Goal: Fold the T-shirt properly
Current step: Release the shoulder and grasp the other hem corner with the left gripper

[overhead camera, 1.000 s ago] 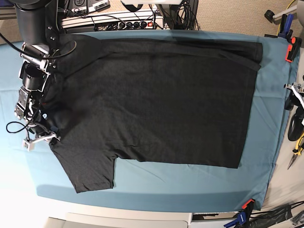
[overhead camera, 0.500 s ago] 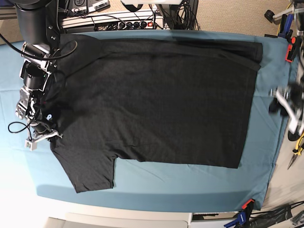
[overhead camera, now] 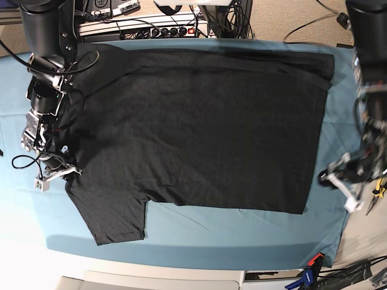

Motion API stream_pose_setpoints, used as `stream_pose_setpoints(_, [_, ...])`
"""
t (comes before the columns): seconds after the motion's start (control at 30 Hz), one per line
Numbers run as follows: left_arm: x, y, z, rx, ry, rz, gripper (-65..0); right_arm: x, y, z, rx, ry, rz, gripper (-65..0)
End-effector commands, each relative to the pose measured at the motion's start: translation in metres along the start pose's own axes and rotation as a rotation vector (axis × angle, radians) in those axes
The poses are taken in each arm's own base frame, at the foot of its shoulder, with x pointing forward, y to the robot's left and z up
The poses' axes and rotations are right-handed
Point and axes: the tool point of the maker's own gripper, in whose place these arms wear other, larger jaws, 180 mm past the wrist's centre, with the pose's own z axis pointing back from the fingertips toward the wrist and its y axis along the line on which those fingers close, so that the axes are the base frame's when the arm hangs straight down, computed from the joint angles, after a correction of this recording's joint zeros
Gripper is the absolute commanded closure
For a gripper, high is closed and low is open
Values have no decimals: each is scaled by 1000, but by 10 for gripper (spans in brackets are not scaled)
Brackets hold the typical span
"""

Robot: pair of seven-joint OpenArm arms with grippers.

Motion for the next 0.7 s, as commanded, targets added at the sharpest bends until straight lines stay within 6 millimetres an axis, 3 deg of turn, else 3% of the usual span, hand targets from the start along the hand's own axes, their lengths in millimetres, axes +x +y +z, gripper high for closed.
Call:
stream_pose_setpoints(0.0, [33,-1,6,15,-66,-22,-298,20,-3,3,-2,-32,12,0])
stream_pose_setpoints(0.17, [53,-5,-10,124,-73,-75,-289,20,-3,3,-2,-32,13,0])
stream_pose_setpoints(0.37, [75,-10,-10,192,-102,-131,-289,17,-4,3,-3,-26,13,0])
stream_pose_setpoints(0.5, [66,-3,-12,216,-80,-134,-289,11,-5,4,-6,-16,13,0])
stream_pose_setpoints(0.67, [36,4,-20,218,-32,-113,-289,8,-6,4,-7,-11,13,0])
